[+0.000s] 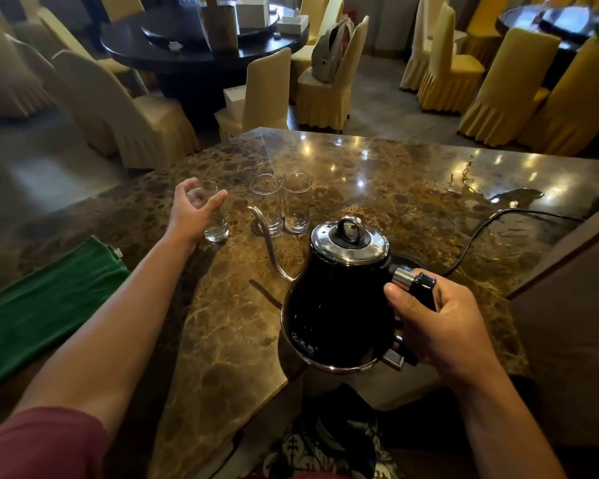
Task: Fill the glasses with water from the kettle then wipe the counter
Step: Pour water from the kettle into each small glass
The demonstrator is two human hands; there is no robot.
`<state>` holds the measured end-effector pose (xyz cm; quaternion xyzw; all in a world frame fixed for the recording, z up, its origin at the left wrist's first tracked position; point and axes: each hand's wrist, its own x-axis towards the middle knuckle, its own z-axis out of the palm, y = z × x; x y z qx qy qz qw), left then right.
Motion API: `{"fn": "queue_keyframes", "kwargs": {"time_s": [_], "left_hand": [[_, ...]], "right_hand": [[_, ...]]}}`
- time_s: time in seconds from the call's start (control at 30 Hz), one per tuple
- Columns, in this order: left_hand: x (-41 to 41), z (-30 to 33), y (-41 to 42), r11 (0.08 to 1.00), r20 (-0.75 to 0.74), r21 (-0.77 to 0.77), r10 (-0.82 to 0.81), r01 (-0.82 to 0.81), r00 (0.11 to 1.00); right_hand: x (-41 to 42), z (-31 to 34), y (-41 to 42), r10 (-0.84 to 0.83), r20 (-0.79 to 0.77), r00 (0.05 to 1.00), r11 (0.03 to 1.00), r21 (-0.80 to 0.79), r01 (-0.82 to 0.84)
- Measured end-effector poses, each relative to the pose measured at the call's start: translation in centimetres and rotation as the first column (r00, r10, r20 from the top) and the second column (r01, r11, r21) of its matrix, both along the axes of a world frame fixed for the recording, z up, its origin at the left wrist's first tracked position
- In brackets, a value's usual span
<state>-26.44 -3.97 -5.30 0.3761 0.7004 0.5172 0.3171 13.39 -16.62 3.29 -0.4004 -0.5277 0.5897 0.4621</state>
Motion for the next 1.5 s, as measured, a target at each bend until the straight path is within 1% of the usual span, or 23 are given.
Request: {"fn": "queue_keyframes", "kwargs": {"time_s": [0.03, 0.07, 0.1, 0.17, 0.2, 0.23, 0.27, 0.33, 0.37, 0.4, 0.43, 0.5, 0.6, 0.67, 0.77, 0.83, 0.9, 0.97, 1.03, 1.2, 1.33, 1.4, 1.5], "left_hand": [[0.3, 0.4, -0.3, 1.0, -0.023, -0.026, -0.011, 0.01, 1.0], [0.7, 0.7, -0.6, 0.999, -0.078, -0.037, -0.008, 0.005, 0.997], [1.3, 1.1, -1.3, 1.0, -0.15, -0.014, 0.017, -0.019, 0.988], [2.7, 1.6, -3.1, 0.986, -0.287, 0.133, 0.136, -0.101, 0.948], [3.7, 1.8, -4.1, 0.969, -0.36, 0.207, 0.202, -0.133, 0.911], [4.7, 1.7, -5.1, 0.957, -0.445, 0.248, 0.251, -0.151, 0.86], [5.6, 1.3, -5.9, 0.953, -0.532, 0.255, 0.277, -0.161, 0.8], [7.4, 0.2, -7.2, 0.966, -0.68, 0.218, 0.254, -0.141, 0.688], [8.3, -0.6, -7.7, 0.973, -0.722, 0.205, 0.222, -0.104, 0.655], [9.0, -1.4, -8.0, 0.979, -0.738, 0.192, 0.187, -0.064, 0.648], [9.7, -2.1, -8.1, 0.984, -0.733, 0.172, 0.152, -0.036, 0.663], [10.9, -2.8, -7.8, 0.992, -0.671, 0.125, 0.089, -0.006, 0.736], [11.9, -2.2, -6.0, 0.993, -0.502, 0.113, 0.03, 0.031, 0.864], [12.0, -1.5, -4.2, 0.994, -0.377, 0.112, 0.022, 0.022, 0.926], [11.7, -0.7, -1.5, 0.997, -0.198, 0.074, -0.009, 0.025, 0.98], [11.3, -0.4, 0.2, 0.996, -0.084, 0.08, -0.029, 0.036, 0.996], [10.9, -0.5, 1.6, 0.995, -0.033, 0.074, -0.064, 0.066, 0.997], [10.6, -0.6, 2.9, 0.994, -0.02, 0.052, -0.093, 0.094, 0.995], [10.2, -1.0, 4.0, 0.995, -0.014, 0.047, -0.088, 0.089, 0.996], [9.5, -1.4, 4.4, 0.996, -0.096, 0.068, -0.055, 0.062, 0.994], [10.0, -1.1, 1.5, 0.99, -0.152, 0.136, -0.025, 0.046, 0.988], [10.3, -0.9, -0.4, 0.98, -0.182, 0.183, -0.043, 0.077, 0.982], [10.4, -0.8, -3.5, 0.969, -0.212, 0.2, -0.102, 0.146, 0.972]], "right_hand": [[0.0, 0.0, 0.0, -0.011, -0.002, 1.0, 1.0, 0.0, 0.011], [0.0, 0.1, 0.0, -0.018, -0.002, 1.0, 1.0, 0.004, 0.018], [0.1, 0.1, 0.0, -0.027, 0.0, 1.0, 1.0, 0.011, 0.027], [0.3, 0.4, 0.1, -0.052, -0.011, 0.999, 0.998, 0.022, 0.052], [0.4, 0.5, 0.2, -0.065, -0.017, 0.998, 0.998, 0.024, 0.065], [0.6, 0.5, 0.2, -0.07, -0.015, 0.997, 0.997, 0.023, 0.07], [0.8, 0.6, 0.3, -0.075, -0.006, 0.997, 0.997, 0.022, 0.075], [1.0, 0.8, 0.3, -0.09, 0.005, 0.996, 0.996, 0.027, 0.09], [1.1, 0.8, 0.4, -0.102, 0.005, 0.995, 0.994, 0.033, 0.101], [1.2, 0.8, 0.3, -0.107, 0.007, 0.994, 0.993, 0.039, 0.107], [1.4, 0.8, 0.4, -0.113, 0.012, 0.994, 0.993, 0.044, 0.112], [1.7, 0.8, 0.3, -0.119, 0.003, 0.993, 0.992, 0.037, 0.119], [2.2, 0.7, 0.1, -0.119, -0.011, 0.993, 0.993, 0.022, 0.119], [2.5, 0.4, -0.1, -0.13, 0.006, 0.991, 0.991, 0.016, 0.13], [2.6, 0.0, -0.4, -0.133, 0.041, 0.99, 0.991, 0.009, 0.133], [2.6, -0.1, -0.6, -0.135, 0.05, 0.99, 0.991, 0.01, 0.134], [2.5, -0.2, -0.8, -0.138, 0.08, 0.987, 0.99, 0.017, 0.137], [2.6, -0.4, -0.9, -0.135, 0.099, 0.986, 0.991, 0.015, 0.134], [2.7, -0.3, -0.9, -0.135, 0.092, 0.987, 0.991, 0.01, 0.135], [2.6, -0.2, -0.7, -0.126, 0.067, 0.99, 0.992, 0.033, 0.124], [2.7, 0.1, -0.4, -0.134, 0.069, 0.988, 0.988, 0.087, 0.128], [2.9, 0.2, -0.2, -0.126, 0.072, 0.989, 0.989, 0.093, 0.119], [3.1, 0.2, 0.1, -0.111, 0.056, 0.992, 0.991, 0.075, 0.107]]}}
